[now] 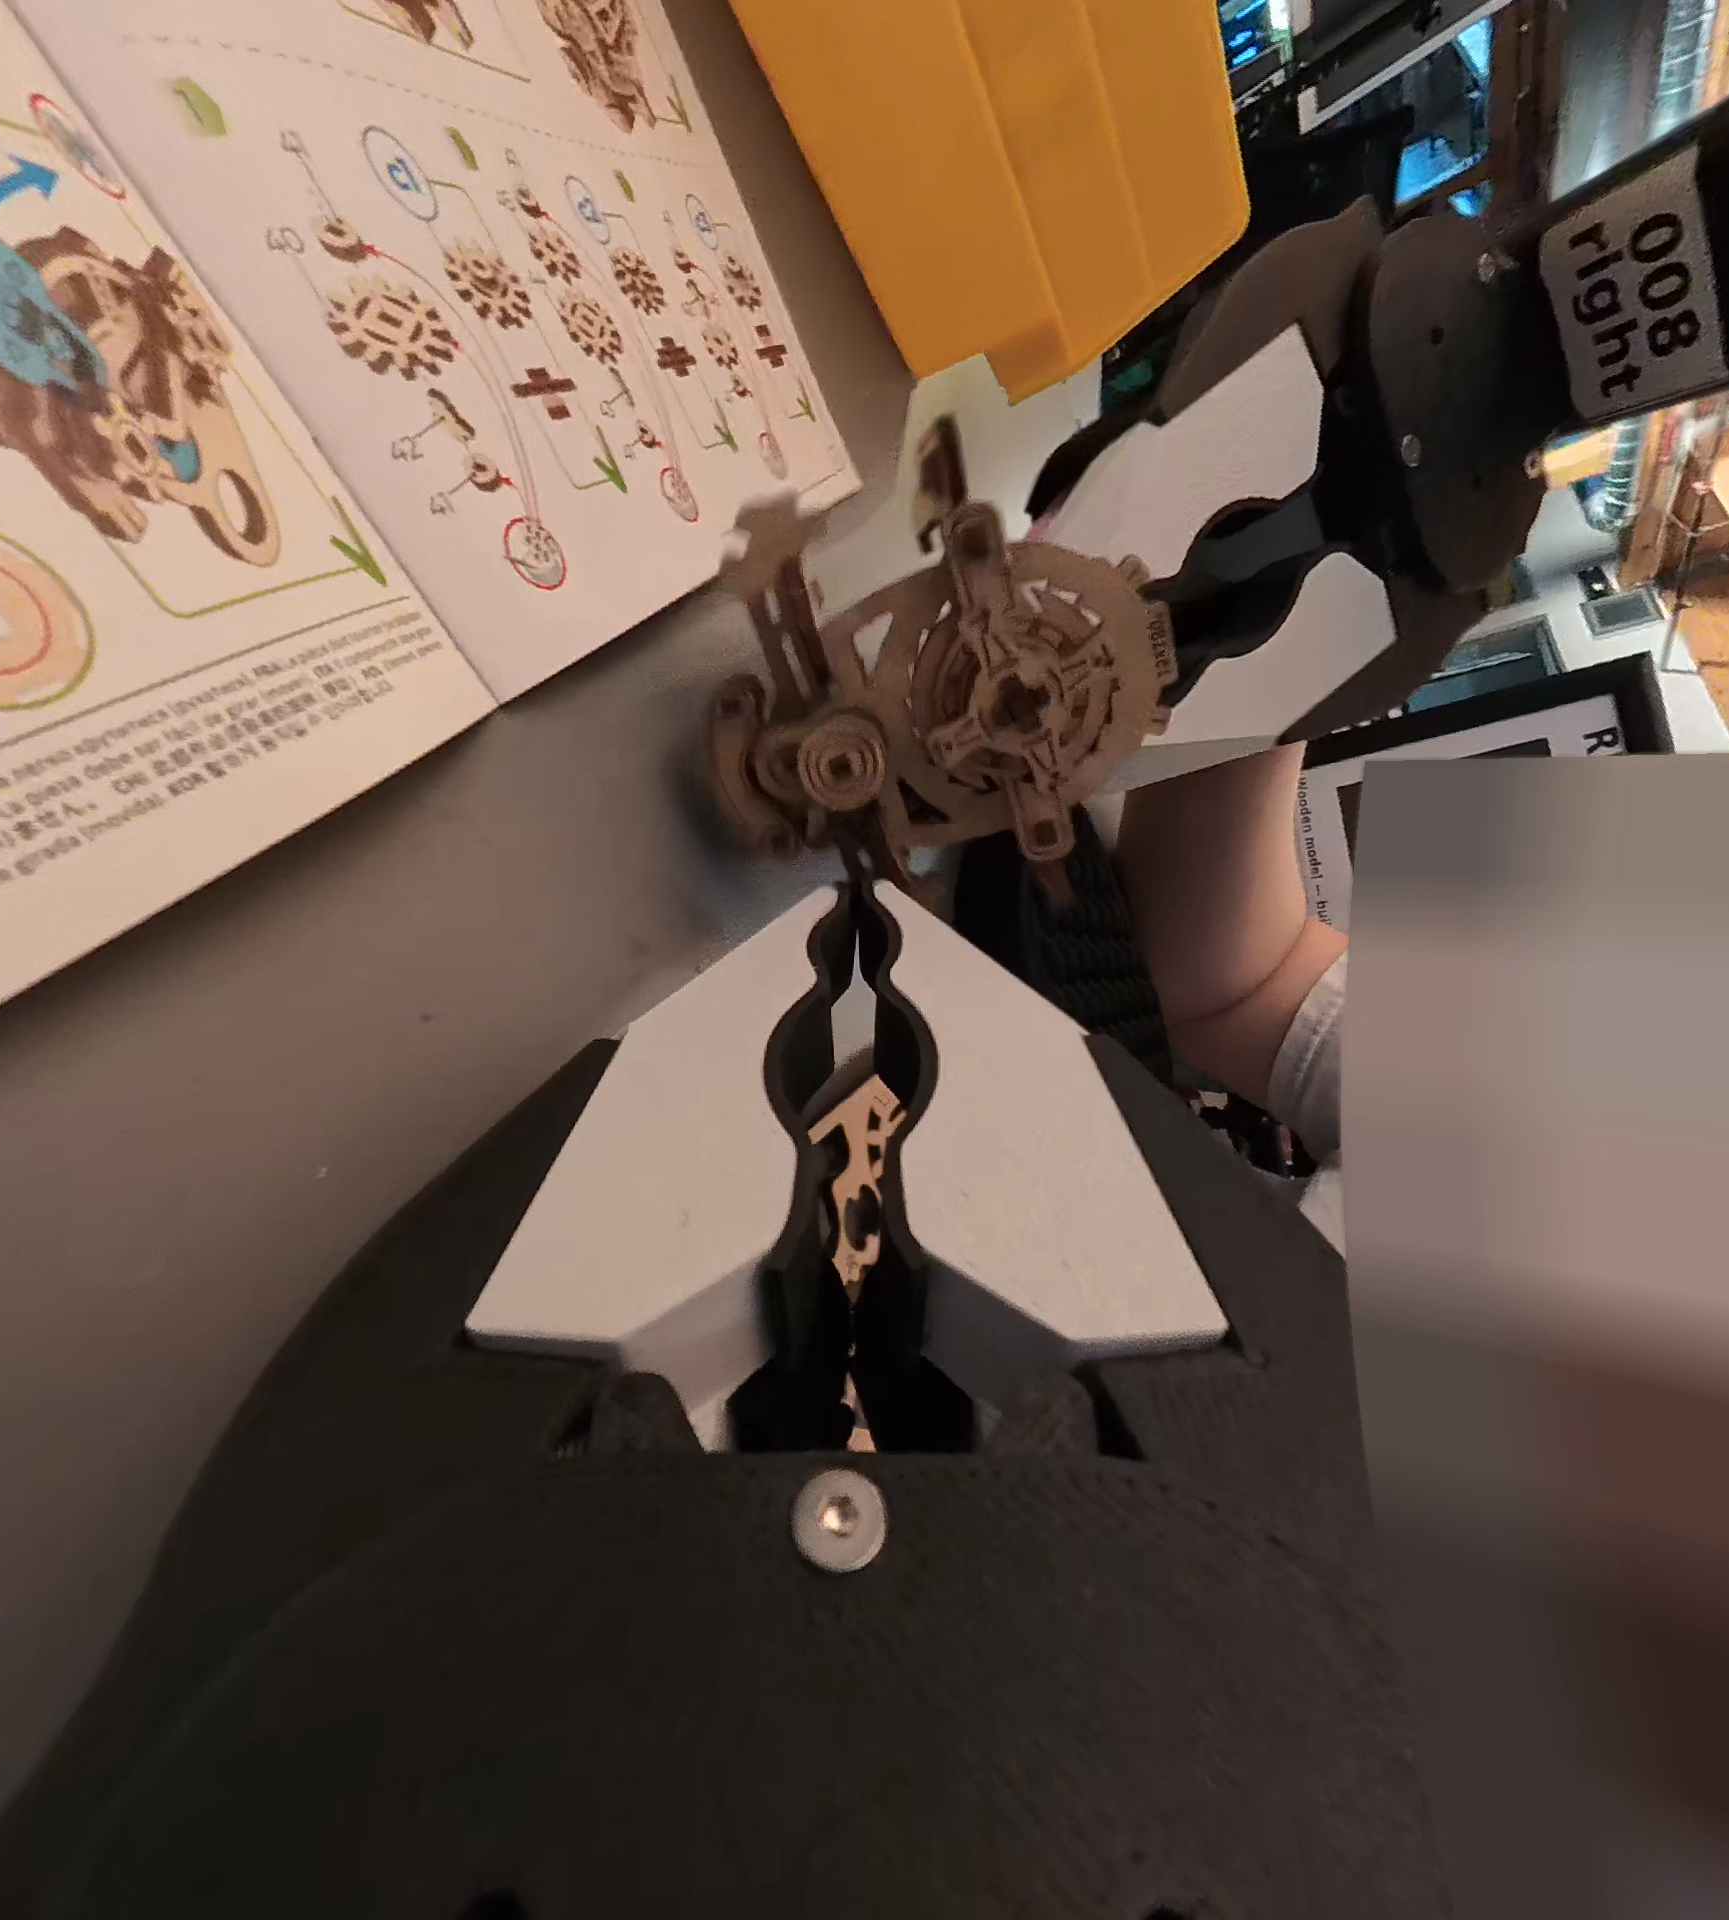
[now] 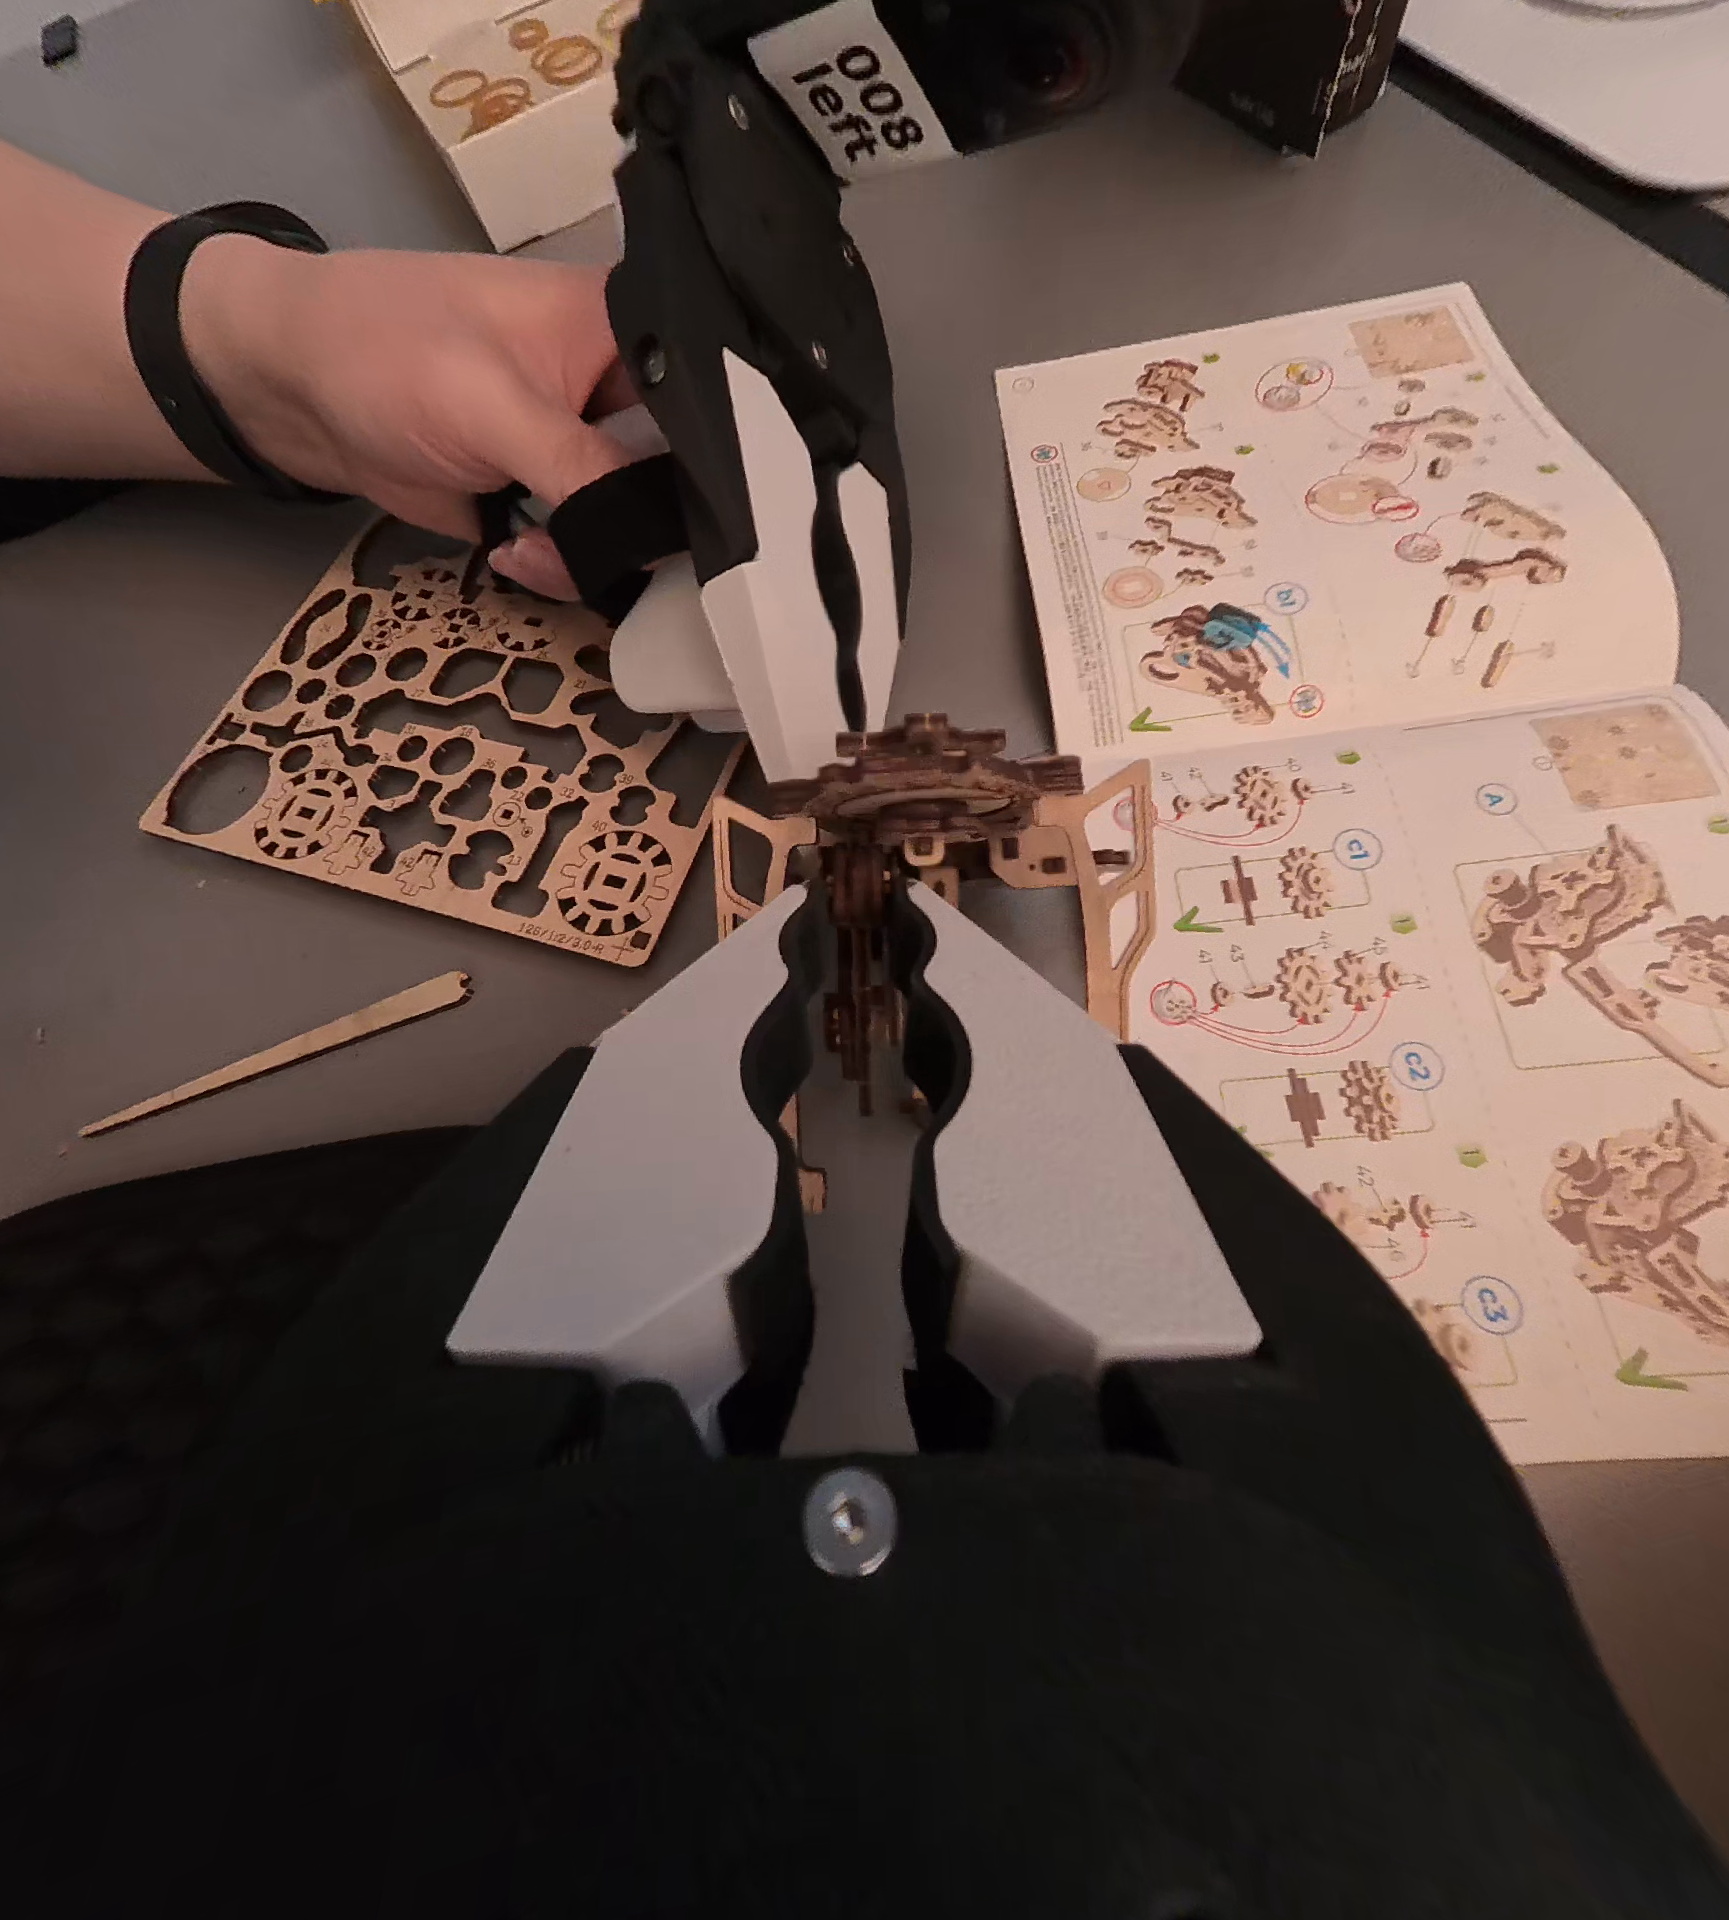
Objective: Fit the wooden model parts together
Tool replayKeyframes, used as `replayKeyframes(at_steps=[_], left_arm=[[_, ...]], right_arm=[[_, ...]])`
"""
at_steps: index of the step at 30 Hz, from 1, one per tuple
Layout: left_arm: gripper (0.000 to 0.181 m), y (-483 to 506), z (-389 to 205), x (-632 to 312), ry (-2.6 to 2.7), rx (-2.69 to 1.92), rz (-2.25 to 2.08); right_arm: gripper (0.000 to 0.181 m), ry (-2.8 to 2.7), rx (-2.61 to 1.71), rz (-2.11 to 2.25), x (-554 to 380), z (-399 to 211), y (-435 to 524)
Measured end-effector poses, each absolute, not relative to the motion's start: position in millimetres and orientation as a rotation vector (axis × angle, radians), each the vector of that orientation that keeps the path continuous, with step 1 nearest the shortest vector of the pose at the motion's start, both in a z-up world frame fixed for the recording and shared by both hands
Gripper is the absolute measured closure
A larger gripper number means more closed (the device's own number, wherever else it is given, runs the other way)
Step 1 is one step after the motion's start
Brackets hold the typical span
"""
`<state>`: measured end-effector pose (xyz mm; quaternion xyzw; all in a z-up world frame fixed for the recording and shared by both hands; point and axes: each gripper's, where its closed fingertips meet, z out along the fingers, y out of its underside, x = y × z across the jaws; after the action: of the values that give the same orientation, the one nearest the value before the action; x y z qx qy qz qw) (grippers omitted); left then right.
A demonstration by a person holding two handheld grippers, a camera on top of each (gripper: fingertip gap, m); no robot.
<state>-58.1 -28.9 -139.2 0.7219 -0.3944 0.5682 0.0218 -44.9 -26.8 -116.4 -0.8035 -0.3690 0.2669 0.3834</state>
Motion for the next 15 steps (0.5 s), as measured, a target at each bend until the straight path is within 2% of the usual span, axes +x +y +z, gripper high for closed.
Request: replayKeyframes(at_steps=[3, 15], left_arm=[[0.181, -33, -138, -55, -1.217, 2.205, 1.768], [0.181, -15, -144, -60, -1.229, 2.349, 1.703]], right_arm=[[0.171, -0.954, -2.072, 0.589, -38, -120, -24], [0.172, -0.780, -2.118, 0.751, -29, -119, -19]])
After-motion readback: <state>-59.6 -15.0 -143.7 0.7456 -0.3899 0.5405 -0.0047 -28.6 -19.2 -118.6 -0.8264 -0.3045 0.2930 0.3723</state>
